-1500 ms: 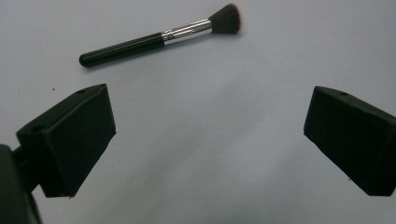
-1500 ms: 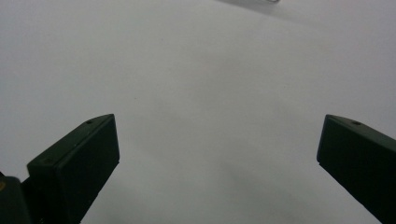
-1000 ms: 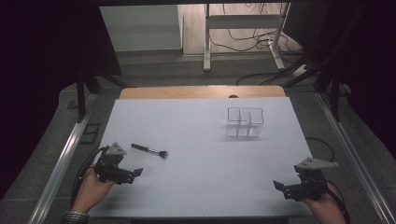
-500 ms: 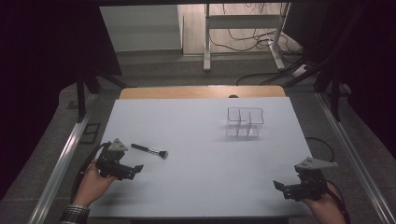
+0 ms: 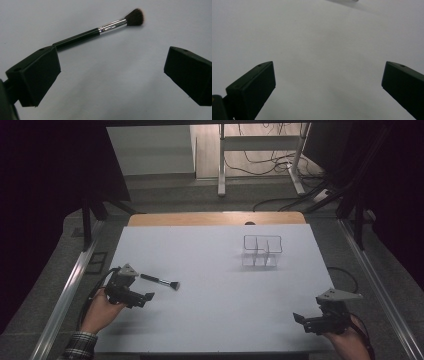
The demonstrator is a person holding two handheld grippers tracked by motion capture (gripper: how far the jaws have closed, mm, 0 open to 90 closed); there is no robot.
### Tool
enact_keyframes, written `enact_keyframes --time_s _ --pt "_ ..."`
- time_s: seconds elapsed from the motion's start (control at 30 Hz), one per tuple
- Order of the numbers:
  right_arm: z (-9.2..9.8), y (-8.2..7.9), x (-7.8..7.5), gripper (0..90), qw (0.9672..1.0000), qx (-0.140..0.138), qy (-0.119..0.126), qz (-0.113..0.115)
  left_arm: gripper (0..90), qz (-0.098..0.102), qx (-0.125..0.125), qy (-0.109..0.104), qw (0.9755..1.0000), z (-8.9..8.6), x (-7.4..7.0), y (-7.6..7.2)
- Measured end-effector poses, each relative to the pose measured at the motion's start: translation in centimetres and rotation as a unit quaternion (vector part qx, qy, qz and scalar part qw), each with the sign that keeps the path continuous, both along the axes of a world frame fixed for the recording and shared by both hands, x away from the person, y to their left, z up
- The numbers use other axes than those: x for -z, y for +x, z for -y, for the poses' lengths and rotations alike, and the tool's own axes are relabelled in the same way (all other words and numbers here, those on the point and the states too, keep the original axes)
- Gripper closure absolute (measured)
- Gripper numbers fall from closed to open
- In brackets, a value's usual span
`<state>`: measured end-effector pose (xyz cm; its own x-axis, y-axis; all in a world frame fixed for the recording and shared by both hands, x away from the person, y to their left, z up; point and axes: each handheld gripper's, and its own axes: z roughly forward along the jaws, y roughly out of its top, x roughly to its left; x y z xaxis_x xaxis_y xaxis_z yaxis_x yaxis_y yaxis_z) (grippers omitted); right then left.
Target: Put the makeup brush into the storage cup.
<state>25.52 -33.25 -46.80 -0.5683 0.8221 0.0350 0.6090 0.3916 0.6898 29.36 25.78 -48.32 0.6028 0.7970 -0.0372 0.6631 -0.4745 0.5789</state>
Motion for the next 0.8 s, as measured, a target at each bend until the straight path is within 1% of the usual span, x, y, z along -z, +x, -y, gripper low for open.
enact_keyframes --time_s 0.17,0.47,0.6,0.67,0.73,0.77,0.8 --pt "0.0 0.0 0.0 0.0 1.0 -0.002 -0.001 -0.001 1.0 -0.013 0.001 0.003 0.9999 -0.1 0.1 0.7" --pt "0.0 0.0 0.1 0.0 1.0 -0.002 -0.002 -0.002 1.0 -0.026 0.01 0.025 0.9993 0.1 -0.2 2.1" --pt "0.0 0.0 0.1 0.0 1.0 -0.001 -0.003 -0.002 1.0 -0.033 0.02 0.033 0.9987 0.2 -0.2 2.6" --pt "0.0 0.0 0.1 0.0 1.0 -0.001 -0.003 -0.003 0.9 -0.036 0.021 0.034 0.9985 0.3 -0.2 2.9" --pt "0.0 0.0 0.1 0.0 1.0 -0.001 -0.003 -0.003 0.9 -0.04 0.022 0.03 0.9985 0.4 -0.2 3.1" --pt "0.0 0.0 0.1 0.0 1.0 -0.001 -0.003 -0.003 0.8 -0.042 0.028 0.034 0.9981 0.5 -0.2 3.3" --pt "0.0 0.0 0.1 0.0 1.0 -0.002 -0.004 -0.003 0.6 -0.041 0.025 0.035 0.9982 0.6 -0.1 3.4"
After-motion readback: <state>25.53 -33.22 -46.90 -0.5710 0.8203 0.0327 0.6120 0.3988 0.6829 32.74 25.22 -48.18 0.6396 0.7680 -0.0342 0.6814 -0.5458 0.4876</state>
